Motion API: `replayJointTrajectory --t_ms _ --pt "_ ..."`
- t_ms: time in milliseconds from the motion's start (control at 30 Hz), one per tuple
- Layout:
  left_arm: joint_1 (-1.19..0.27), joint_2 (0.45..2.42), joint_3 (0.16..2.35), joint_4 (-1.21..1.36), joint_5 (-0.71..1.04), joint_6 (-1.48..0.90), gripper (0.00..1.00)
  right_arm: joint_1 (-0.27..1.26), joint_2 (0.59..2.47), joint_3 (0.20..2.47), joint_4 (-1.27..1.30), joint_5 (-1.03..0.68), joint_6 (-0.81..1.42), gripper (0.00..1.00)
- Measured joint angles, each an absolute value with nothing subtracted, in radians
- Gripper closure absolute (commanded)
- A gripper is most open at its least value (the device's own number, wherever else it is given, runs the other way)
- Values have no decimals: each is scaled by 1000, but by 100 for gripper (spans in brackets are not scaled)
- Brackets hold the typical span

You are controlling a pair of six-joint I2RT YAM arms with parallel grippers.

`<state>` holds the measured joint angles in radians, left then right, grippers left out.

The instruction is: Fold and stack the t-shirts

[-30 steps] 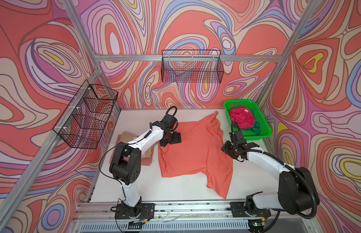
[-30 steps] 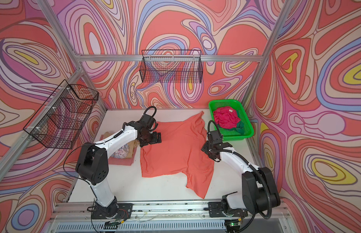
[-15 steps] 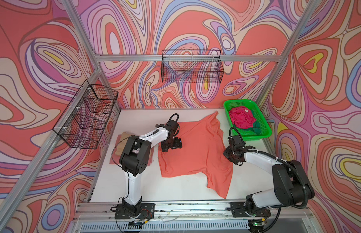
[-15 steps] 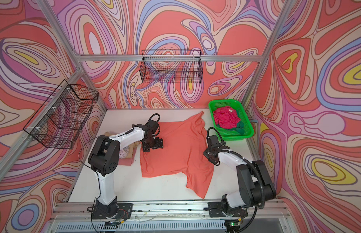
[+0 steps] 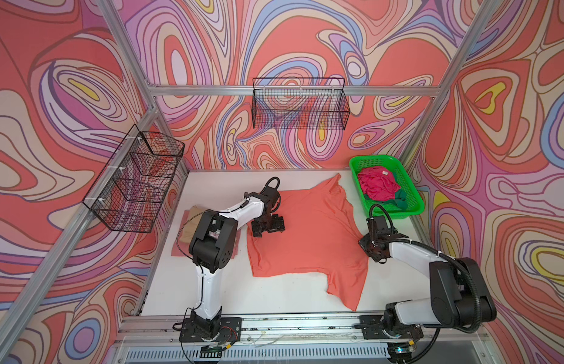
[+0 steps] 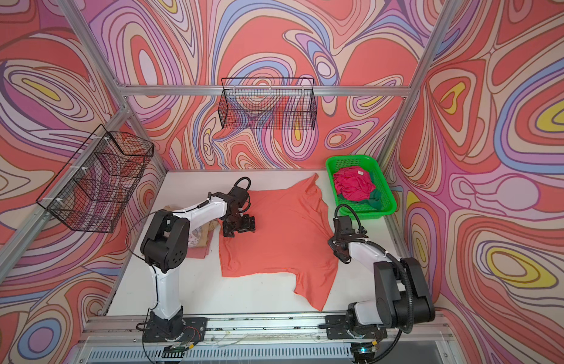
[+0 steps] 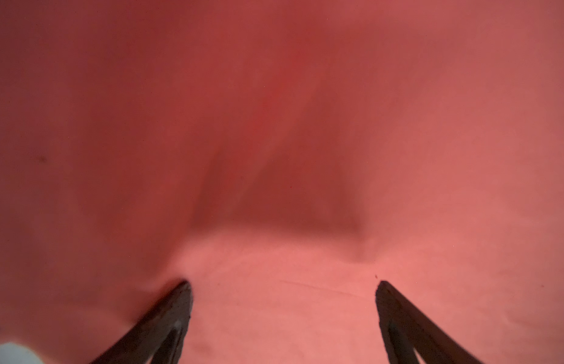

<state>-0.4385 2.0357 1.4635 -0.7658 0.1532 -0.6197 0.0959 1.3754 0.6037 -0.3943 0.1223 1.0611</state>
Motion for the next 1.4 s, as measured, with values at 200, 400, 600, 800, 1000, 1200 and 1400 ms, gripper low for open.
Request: replayJointTrajectory --t_ms 200,400,600,800,1000,1200,1400 --pt "-437 2028 1451 -765 158 -603 6 93 1275 609 -477 104 1075 96" --pt "-430 1997 1406 -762 161 -595 6 93 1327 816 -454 68 989 89" --pt "-428 1985 1389 -763 160 -595 6 96 1584 1055 -340 7 937 89" --pt "-428 1983 1387 -762 160 -590 6 119 1799 1184 -318 -15 926 92" --pt "-427 1983 1386 -762 160 -587 6 127 1923 1245 -306 2 926 93" --pt "-427 1983 1386 -762 160 -586 6 126 2000 1320 -295 71 928 95" --pt "-427 1983 1386 -762 160 -579 6 126 2041 1346 -265 126 939 97"
